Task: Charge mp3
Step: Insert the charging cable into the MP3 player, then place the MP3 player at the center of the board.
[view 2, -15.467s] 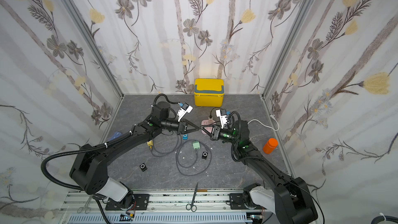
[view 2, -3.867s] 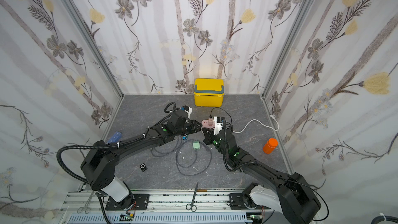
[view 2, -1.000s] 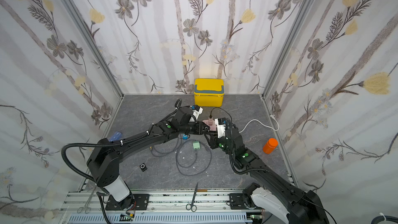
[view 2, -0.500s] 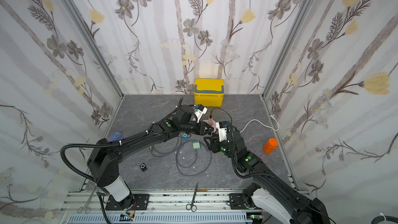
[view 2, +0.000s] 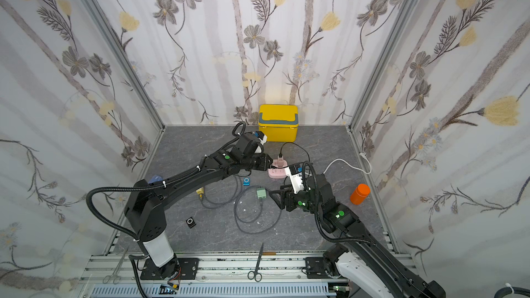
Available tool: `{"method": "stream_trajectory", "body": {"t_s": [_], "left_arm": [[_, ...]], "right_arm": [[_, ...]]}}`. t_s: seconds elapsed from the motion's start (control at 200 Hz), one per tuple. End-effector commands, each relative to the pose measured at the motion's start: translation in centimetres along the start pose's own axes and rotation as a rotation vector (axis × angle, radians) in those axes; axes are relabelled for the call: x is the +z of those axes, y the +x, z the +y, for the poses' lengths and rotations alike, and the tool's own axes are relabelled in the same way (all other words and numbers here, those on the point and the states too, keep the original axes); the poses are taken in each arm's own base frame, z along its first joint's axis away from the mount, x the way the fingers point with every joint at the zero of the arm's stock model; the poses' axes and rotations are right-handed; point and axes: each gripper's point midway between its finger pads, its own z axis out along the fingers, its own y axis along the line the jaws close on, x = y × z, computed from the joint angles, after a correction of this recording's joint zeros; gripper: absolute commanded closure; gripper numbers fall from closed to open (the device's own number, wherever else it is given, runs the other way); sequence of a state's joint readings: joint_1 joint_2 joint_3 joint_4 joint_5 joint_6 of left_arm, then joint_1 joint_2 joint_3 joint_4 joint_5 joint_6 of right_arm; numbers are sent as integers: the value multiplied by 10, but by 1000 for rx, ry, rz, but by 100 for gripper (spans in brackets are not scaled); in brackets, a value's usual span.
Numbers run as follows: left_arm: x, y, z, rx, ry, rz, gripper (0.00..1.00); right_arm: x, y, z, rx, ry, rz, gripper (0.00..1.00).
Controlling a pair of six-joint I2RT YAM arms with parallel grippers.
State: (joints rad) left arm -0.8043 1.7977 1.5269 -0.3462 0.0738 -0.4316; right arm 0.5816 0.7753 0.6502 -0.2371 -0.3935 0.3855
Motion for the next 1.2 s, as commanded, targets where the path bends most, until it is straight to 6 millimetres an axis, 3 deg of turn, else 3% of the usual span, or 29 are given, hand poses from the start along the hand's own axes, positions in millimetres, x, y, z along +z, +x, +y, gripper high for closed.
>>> {"method": "stream_trajectory", "body": {"t_s": [0.0,0.055,0.08,0.225,0.315,0.415,0.664,0.874,1.034,1.194], "left_arm": [[3,-8,18,47,-111,-32,100],[6,-8,19,58,-118,-31,100],[7,-9,19,62,-119,-29,100],[15,-8,12,70,-98,-22,100],[19,-4,6,93,-109,-11,100],[24,4,-7,122,-117,4,100],[58,50,-54,142,-29,106,99],[94,83,-90,195,-2,197,99],[119,109,-97,225,-36,264,99],[131,135,-105,243,-28,329,99]], "right_arm": [[-15,-17,-15,-37,97,-23,28],[-22,-31,-23,-29,120,-55,28],[-30,-50,-22,-34,121,-96,28],[-50,-102,-41,-26,145,-223,28],[-59,-128,-68,12,180,-282,30],[-61,-144,-100,65,220,-300,31],[-62,-156,-153,134,314,-307,32],[-55,-148,-185,200,372,-284,33],[-46,-140,-196,222,368,-261,34],[-40,-132,-211,251,400,-236,36]]}}
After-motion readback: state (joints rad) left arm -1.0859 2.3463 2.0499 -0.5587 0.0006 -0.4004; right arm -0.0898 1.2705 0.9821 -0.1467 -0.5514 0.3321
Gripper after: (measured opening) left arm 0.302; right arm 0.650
